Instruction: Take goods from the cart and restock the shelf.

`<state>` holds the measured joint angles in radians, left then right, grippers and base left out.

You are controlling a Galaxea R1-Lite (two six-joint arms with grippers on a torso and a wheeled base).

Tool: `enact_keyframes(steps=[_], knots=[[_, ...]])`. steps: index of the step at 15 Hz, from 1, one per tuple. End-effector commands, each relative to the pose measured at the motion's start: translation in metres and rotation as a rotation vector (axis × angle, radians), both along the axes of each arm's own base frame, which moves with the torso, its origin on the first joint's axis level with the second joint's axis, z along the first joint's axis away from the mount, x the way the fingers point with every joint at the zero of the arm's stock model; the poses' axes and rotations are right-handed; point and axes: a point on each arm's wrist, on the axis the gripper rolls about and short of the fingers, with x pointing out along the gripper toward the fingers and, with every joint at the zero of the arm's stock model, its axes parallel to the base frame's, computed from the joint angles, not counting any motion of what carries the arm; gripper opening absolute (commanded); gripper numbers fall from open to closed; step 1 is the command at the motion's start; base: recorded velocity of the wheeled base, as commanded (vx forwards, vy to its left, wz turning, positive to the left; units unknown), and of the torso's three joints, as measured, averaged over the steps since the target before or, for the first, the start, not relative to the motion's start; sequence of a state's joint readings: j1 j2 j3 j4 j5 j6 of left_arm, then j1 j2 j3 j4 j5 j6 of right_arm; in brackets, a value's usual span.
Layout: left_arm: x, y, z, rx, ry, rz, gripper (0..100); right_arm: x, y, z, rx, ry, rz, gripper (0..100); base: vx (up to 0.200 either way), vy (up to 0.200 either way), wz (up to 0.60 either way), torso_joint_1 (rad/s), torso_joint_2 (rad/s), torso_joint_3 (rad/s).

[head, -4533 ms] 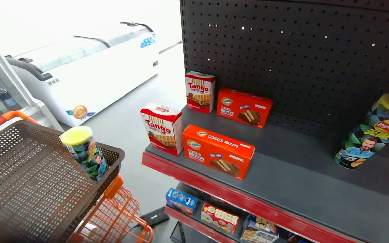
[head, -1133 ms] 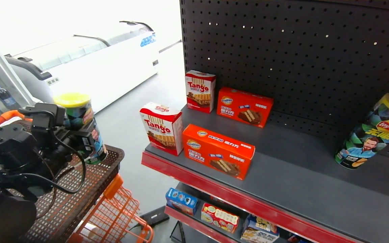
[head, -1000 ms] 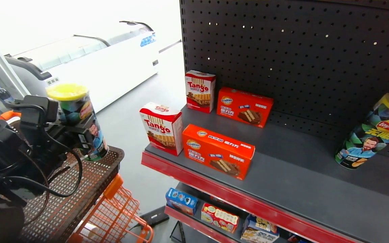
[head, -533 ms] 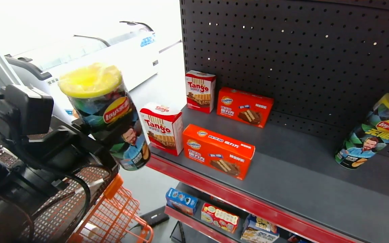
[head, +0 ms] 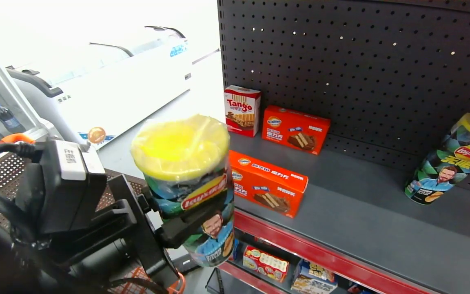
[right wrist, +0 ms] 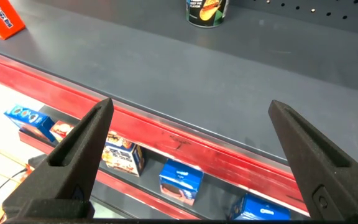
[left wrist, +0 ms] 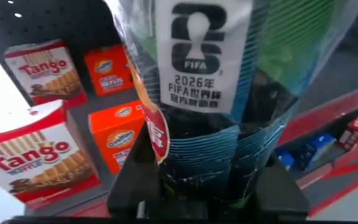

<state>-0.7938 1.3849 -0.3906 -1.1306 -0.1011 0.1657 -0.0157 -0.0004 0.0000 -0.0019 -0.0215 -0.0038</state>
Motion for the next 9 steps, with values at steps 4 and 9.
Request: enact_keyframes(steps=[4, 9], knots=[[-0.003, -0.010, -0.002, -0.018, 0.050, -0.101, 0, 0.000, 0.000, 0.000, -0.001, 0.001, 0.000, 100, 0.000, 0.000, 0.00, 0.000, 0.00, 0.000], [-0.012, -0.019, -0.007, -0.013, 0.103, -0.192, 0, 0.000, 0.000, 0.000, -0.002, 0.001, 0.000, 100, 0.000, 0.000, 0.00, 0.000, 0.00, 0.000]])
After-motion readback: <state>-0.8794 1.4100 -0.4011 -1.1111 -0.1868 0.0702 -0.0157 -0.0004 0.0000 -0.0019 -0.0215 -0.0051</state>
